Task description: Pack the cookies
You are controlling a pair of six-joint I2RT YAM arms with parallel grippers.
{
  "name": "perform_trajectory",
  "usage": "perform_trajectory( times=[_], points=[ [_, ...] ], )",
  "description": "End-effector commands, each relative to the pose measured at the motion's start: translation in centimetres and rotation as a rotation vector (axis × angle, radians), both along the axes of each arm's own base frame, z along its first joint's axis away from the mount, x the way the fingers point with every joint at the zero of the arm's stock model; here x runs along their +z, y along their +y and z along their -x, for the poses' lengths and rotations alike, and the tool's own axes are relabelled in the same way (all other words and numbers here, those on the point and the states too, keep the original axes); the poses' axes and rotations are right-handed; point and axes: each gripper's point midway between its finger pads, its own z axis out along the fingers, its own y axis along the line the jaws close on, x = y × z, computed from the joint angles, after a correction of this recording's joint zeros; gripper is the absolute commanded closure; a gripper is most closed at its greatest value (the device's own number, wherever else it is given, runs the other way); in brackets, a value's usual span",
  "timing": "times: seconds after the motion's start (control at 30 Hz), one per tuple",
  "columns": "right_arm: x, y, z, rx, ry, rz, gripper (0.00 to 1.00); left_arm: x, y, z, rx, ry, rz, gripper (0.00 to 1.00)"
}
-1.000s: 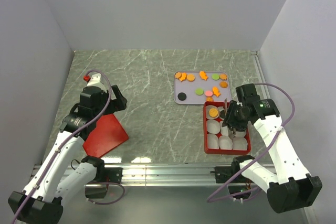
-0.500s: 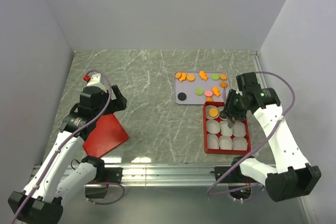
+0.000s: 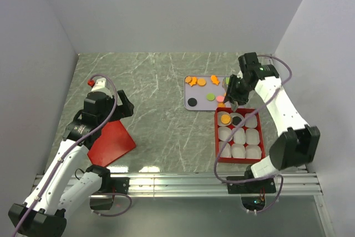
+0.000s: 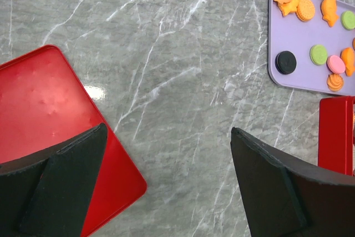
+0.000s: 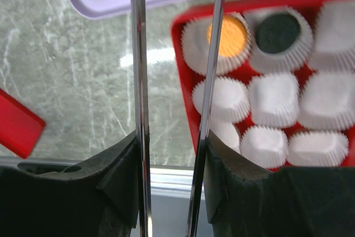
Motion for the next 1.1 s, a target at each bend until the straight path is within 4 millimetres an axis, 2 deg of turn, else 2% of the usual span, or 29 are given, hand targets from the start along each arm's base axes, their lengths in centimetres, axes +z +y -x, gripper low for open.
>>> perform_trajectory(
  times=[0.0, 0.07, 0.1, 0.17, 0.2, 0.37, 0.7, 1.07],
  points=[
    [0.5, 0.9, -4.0, 0.051, -0.05, -0.022, 0.52, 0.7, 0.3, -0.1, 0.023, -0.031, 0.004, 0.01],
    [0.5, 1.2, -5.1, 0.066, -0.049, -0.022, 0.52, 0.6, 0.5, -0.1, 0.034, -0.028, 0.0, 0.01],
    [-0.6, 1.3, -5.6, 0.067, -0.016, -0.017, 0.52, 0.6, 0.5, -0.1, 0.036, -0.028, -0.002, 0.01],
    [-0.8, 1.4, -6.5, 0.077, -0.01, -0.012, 0.5, 0.6, 0.6, -0.1, 0.042, -0.025, -0.005, 0.01],
    [-1.7, 1.4, -6.9, 0.079, 0.014, -0.006, 0.5, 0.6, 0.8, -0.2, 0.05, -0.026, -0.007, 0.01],
    [-3.2, 1.1, -8.4, 0.091, 0.054, 0.029, 0.48, 0.4, 1.0, -0.2, 0.066, -0.02, -0.012, 0.01],
    [-6.0, 0.8, -10.4, 0.088, 0.121, 0.079, 0.45, 0.4, 1.6, -0.2, 0.097, -0.019, -0.02, 0.01],
    [-7.4, 2.5, -11.9, 0.121, 0.151, 0.095, 0.45, 0.3, 1.7, -0.3, 0.108, -0.012, -0.026, 0.01]
  ],
)
